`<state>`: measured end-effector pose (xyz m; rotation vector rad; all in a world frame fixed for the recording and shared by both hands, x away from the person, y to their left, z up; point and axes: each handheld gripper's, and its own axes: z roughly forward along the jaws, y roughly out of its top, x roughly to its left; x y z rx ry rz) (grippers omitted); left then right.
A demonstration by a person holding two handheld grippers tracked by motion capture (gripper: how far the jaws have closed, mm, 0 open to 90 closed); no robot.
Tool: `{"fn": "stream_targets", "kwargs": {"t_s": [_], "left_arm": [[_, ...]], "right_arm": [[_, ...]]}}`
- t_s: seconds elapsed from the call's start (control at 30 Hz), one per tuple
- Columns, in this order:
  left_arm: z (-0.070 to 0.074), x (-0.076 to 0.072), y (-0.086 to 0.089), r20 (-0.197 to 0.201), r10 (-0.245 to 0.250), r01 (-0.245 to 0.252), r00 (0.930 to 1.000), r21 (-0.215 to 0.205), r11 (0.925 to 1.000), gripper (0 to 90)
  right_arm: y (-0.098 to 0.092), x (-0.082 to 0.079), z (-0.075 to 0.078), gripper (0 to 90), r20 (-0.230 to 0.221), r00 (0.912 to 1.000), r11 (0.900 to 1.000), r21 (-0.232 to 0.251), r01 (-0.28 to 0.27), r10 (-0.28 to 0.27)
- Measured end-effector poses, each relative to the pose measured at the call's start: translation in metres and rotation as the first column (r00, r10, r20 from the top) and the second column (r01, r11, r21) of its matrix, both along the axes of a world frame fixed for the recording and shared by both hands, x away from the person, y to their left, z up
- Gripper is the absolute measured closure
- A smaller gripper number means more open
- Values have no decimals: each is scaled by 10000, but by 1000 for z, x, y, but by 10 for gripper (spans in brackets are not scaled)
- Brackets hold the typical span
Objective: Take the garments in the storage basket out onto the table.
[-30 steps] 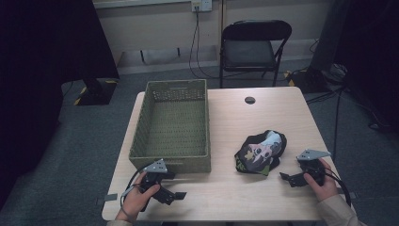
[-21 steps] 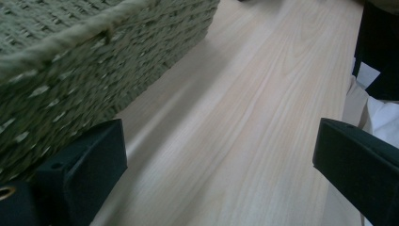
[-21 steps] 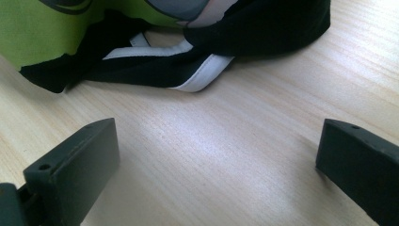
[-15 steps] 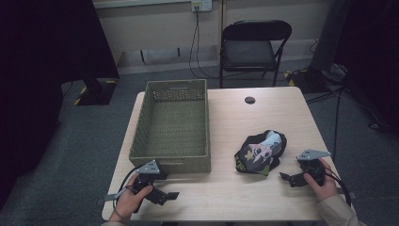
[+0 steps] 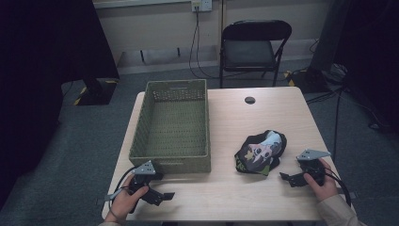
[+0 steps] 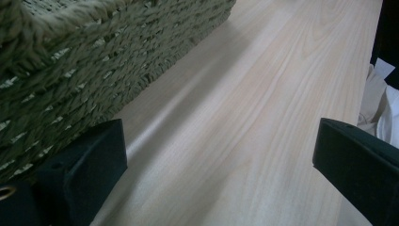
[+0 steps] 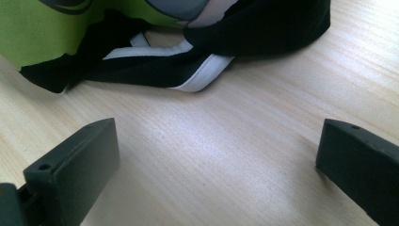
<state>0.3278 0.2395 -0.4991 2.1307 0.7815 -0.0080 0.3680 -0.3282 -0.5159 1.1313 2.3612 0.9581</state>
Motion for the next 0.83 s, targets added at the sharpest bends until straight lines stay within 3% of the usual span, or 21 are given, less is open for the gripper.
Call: {"fn": "stream_targets", "kwargs": {"t_s": [0.27, 0.63, 0.73, 0.8, 0.83], "left_arm": [[-2, -1, 6, 100, -14, 12, 9999, 233, 9997, 30], [-10, -4, 12, 390, 150, -202, 9991, 1369, 9904, 30], [-12, -4, 10, 432, 61, -129, 9990, 1588, 9872, 30], [-13, -4, 10, 523, 69, -158, 9986, 1720, 9850, 30], [-13, -4, 10, 523, 69, -158, 9986, 1720, 9850, 31]], "right_arm": [[0, 0, 0, 0, 1, 10000, 10000, -2, -2, 2], [0, 0, 0, 0, -24, 10000, 10000, 2, -17, 17], [-2, 1, 0, 0, -10, 9993, 9993, -21, -374, 374], [-4, 1, 3, 0, 147, 9978, 9974, -315, -649, 654], [-4, 0, 6, 19, 531, 9948, 9937, -748, -831, 871]]}}
